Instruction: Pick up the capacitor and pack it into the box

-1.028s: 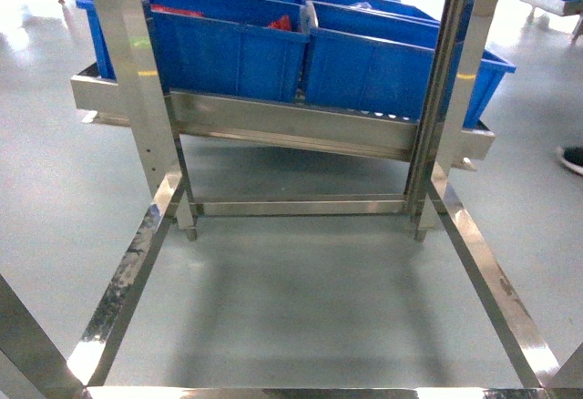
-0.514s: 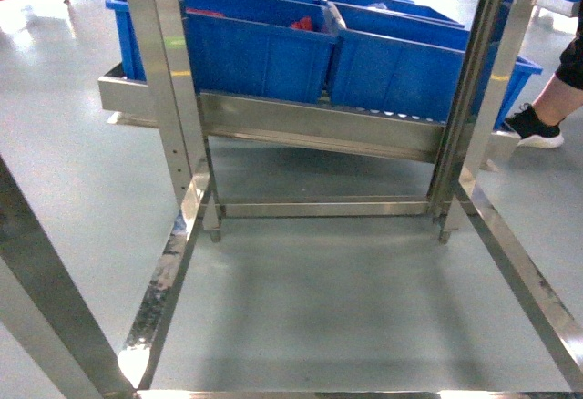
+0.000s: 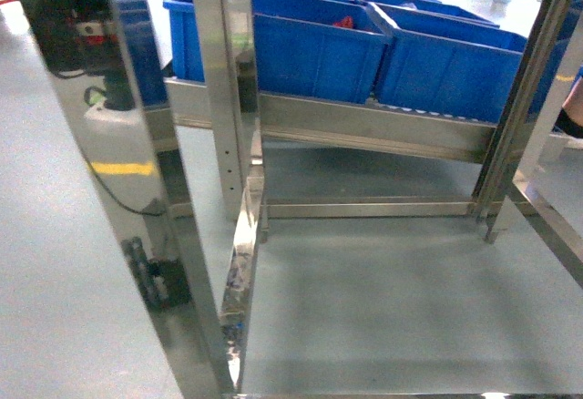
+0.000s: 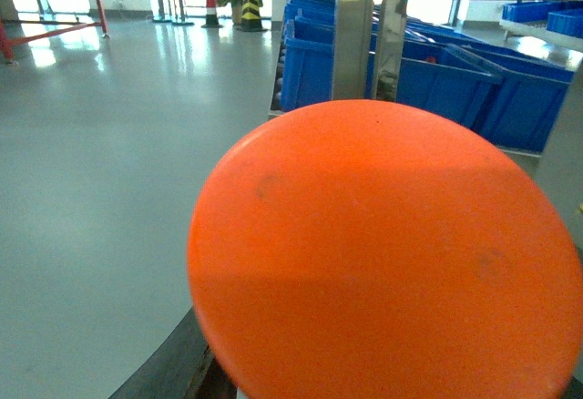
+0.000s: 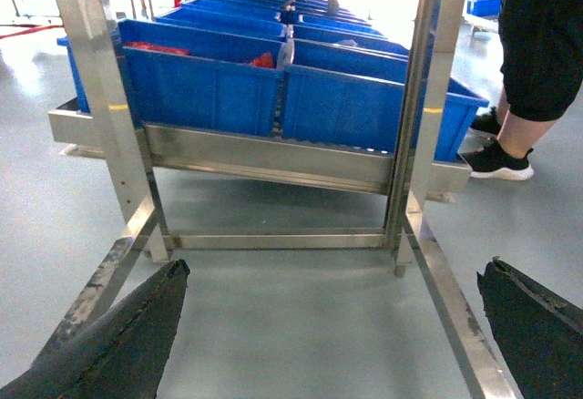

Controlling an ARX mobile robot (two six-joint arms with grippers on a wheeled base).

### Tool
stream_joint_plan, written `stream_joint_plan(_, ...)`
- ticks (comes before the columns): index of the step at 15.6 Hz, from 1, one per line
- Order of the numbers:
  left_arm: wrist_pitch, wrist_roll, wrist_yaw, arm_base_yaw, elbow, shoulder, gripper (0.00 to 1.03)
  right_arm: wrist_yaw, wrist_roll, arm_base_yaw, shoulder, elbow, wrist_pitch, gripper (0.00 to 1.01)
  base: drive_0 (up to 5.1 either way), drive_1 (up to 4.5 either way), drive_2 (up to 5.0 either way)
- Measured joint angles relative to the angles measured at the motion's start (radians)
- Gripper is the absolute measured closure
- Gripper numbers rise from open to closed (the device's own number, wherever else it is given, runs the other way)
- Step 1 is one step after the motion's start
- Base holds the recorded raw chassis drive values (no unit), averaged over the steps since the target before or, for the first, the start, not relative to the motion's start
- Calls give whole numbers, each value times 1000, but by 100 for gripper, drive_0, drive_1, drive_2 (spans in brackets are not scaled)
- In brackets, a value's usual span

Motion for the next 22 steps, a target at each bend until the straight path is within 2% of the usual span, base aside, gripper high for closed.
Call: stream_joint_plan(22,1,0,-1,0,0,0,59,0,0,0,0,0,2,3,-490,246,246)
